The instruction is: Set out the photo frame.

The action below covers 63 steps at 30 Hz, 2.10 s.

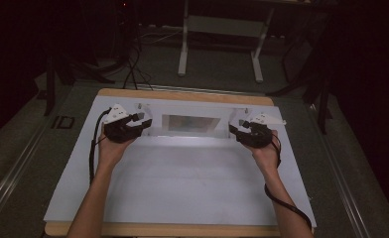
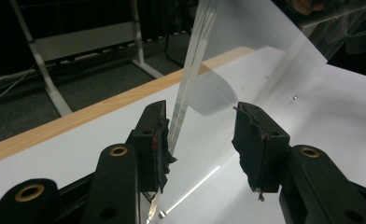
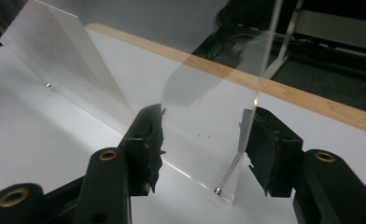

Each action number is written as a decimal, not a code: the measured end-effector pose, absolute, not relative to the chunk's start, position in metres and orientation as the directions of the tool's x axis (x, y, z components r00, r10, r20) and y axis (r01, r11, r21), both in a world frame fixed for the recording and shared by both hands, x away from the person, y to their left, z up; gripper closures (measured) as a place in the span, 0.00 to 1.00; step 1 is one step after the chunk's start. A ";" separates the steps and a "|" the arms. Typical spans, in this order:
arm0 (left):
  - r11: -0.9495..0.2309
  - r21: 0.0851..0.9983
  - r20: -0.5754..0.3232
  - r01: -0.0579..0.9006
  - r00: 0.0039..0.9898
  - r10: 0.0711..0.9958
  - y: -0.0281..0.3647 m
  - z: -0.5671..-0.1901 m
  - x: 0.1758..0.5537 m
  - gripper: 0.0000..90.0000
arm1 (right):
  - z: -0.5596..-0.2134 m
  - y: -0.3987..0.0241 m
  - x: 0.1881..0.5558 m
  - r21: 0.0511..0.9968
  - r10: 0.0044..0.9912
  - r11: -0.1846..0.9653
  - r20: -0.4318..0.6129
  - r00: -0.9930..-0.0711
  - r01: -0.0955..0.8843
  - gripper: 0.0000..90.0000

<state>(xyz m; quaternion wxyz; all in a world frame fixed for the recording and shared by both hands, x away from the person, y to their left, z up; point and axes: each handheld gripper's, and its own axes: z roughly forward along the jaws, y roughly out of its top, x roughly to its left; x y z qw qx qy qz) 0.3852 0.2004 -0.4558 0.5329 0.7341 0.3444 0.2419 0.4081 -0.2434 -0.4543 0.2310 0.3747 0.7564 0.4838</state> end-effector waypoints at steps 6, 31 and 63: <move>-0.157 0.956 -0.043 0.247 0.649 0.760 0.200 -0.459 0.391 0.54 | -0.455 -0.244 0.411 0.907 0.789 0.248 0.014 -0.615 0.340 0.55; -0.133 0.967 -0.037 0.215 0.641 0.767 0.190 -0.467 0.396 0.49 | -0.457 -0.244 0.416 0.907 0.791 0.244 0.018 -0.611 0.344 0.55; -0.113 0.965 -0.038 0.236 0.554 0.832 0.180 -0.460 0.405 0.50 | -0.456 -0.232 0.430 0.901 0.828 0.270 -0.038 -0.559 0.338 0.55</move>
